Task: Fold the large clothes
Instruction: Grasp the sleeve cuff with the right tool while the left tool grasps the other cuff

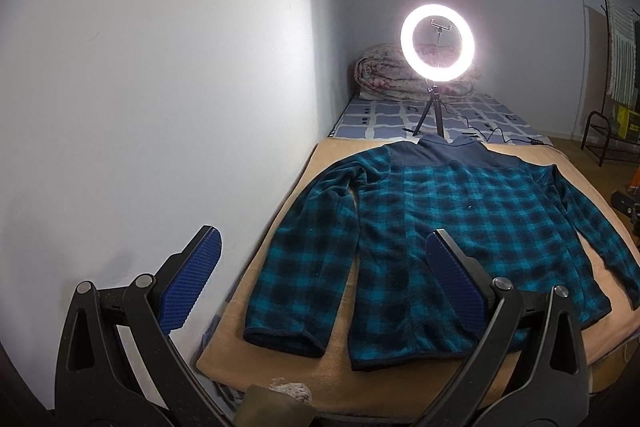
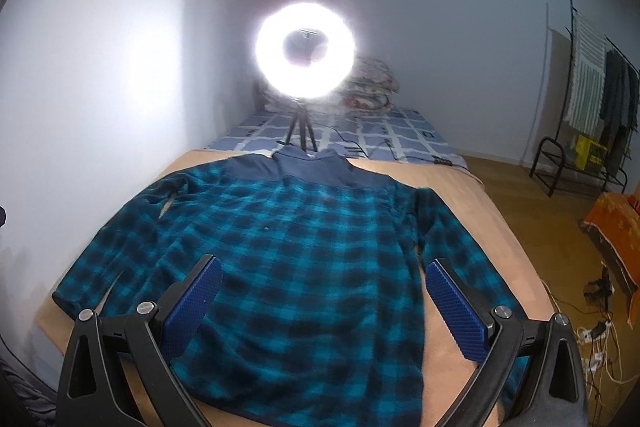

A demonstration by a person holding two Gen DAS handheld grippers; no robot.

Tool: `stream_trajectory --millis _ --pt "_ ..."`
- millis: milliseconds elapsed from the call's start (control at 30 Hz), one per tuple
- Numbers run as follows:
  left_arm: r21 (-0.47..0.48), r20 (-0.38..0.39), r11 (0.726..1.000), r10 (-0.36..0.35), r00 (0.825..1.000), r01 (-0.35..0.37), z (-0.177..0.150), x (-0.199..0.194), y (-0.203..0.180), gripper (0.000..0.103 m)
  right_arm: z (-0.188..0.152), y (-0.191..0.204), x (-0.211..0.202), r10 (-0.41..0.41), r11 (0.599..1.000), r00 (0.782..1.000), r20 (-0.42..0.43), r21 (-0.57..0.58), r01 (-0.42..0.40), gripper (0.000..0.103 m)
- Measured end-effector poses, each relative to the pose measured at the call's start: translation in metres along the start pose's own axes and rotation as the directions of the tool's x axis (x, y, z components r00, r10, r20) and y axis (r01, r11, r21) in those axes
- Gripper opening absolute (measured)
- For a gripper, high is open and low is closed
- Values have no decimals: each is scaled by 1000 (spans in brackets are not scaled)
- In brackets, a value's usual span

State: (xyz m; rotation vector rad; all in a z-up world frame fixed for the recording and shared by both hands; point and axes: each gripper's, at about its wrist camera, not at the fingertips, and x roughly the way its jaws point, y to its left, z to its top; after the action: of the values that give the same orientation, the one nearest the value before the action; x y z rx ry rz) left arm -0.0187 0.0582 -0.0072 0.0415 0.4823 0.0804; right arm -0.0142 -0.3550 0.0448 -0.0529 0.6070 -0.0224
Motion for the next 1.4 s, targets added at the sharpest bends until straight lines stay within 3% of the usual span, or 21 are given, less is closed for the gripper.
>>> stream_trajectory --millis 167,400,533,600,767,833,900,1000,1100,1200,1333,1400 --pt "-6 -11 1000 2 1000 -2 -13 -3 12 103 5 28 5 85 995 996 39 -50 -83 103" --pt "-73 -31 997 -20 999 18 -48 -7 39 101 16 83 36 231 961 969 -83 -139 -241 101" --pt "-84 -41 996 -16 999 12 -64 -10 50 93 14 112 62 343 919 916 -207 -127 -372 90" --pt "-104 -66 994 -24 998 17 -73 -9 54 91 11 128 74 389 894 884 -260 -125 -430 79" --pt "-171 -125 984 -63 990 41 -90 -4 64 90 7 183 113 515 818 772 -373 -57 -573 63" --pt "-173 -137 984 -75 988 50 -94 -3 63 79 3 208 127 555 785 722 -413 -27 -619 55" --pt "-176 -158 982 -89 983 61 -99 1 60 74 -3 231 139 582 758 677 -450 -2 -653 50" --pt "-221 -221 971 -144 965 95 -106 14 57 47 -8 260 159 597 736 629 -498 27 -677 50" --pt "-289 -263 948 -211 941 132 -111 30 54 43 -3 275 181 604 726 601 -523 51 -686 48" --pt "-332 -284 935 -225 932 125 -113 44 47 43 7 284 215 599 737 598 -532 72 -672 48" --pt "-455 -308 887 -246 919 85 -119 76 51 44 22 286 261 595 752 586 -550 124 -647 46" --pt "-505 -327 862 -244 913 49 -124 95 56 43 30 287 289 591 765 591 -549 148 -627 44"
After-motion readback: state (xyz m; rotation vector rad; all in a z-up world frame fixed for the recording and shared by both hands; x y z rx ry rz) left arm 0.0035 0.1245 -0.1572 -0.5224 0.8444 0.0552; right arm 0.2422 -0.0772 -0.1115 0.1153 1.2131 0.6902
